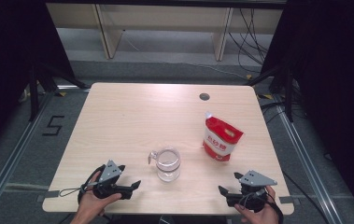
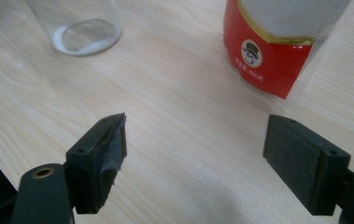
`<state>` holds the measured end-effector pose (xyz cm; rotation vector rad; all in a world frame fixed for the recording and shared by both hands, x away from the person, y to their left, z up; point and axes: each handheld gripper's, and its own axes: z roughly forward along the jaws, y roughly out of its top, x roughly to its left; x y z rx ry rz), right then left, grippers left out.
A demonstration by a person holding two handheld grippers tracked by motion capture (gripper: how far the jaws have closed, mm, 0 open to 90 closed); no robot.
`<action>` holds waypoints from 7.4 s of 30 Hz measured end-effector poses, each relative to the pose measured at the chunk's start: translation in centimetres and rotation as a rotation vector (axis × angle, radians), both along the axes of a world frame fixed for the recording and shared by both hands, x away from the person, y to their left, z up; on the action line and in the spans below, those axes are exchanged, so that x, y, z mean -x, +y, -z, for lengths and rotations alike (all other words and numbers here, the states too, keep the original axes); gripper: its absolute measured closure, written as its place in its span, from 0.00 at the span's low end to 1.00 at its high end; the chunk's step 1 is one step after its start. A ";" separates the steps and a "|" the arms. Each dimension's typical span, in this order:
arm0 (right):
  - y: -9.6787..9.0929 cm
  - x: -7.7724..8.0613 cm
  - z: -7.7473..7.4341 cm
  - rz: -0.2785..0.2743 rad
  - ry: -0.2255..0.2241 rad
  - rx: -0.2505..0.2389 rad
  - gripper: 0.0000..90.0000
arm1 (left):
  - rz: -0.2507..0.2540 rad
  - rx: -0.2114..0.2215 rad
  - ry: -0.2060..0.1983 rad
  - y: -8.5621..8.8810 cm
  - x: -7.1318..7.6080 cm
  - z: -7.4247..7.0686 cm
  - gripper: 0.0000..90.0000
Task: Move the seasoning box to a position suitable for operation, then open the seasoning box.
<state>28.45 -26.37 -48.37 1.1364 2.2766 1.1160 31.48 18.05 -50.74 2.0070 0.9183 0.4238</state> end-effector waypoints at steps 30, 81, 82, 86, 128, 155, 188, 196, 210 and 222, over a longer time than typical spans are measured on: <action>-0.5 0.1 -0.1 -0.010 -0.026 -0.008 0.27 | -0.037 0.013 -0.072 -1.8 -4.1 -1.2 0.35; 0.3 0.2 0.0 -0.057 -0.027 0.037 0.28 | 0.134 0.007 -0.113 -5.5 -3.4 -1.7 0.85; 0.3 0.1 0.0 -0.061 -0.031 0.039 0.28 | 0.144 -0.002 -0.118 -5.5 -3.4 -1.7 0.85; 0.4 0.2 0.0 -0.055 -0.025 0.035 0.28 | 0.169 0.000 -0.114 -5.8 -3.1 -1.7 0.85; 0.3 0.1 0.1 -0.077 -0.051 0.048 0.28 | 0.141 0.064 -0.089 -5.6 -0.5 -3.3 0.38; 0.5 0.0 0.1 -0.079 -0.044 0.044 0.28 | 0.181 0.127 -0.121 -6.4 0.3 -5.5 0.99; 1.1 0.2 -0.1 -0.143 -0.076 0.046 0.39 | 0.191 0.110 -0.158 -7.2 -1.1 -6.0 0.99; 1.6 0.5 -0.6 -0.186 -0.128 -0.037 0.63 | 0.190 0.111 -0.161 -7.2 -1.0 -5.9 0.99; 3.0 0.4 -1.5 -0.202 -0.198 -0.073 0.80 | 0.193 0.104 -0.172 -7.1 -1.0 -5.7 0.99; 5.1 0.0 -2.2 -0.272 -0.210 -0.114 0.97 | 0.184 0.112 -0.160 -7.0 -1.0 -5.6 0.99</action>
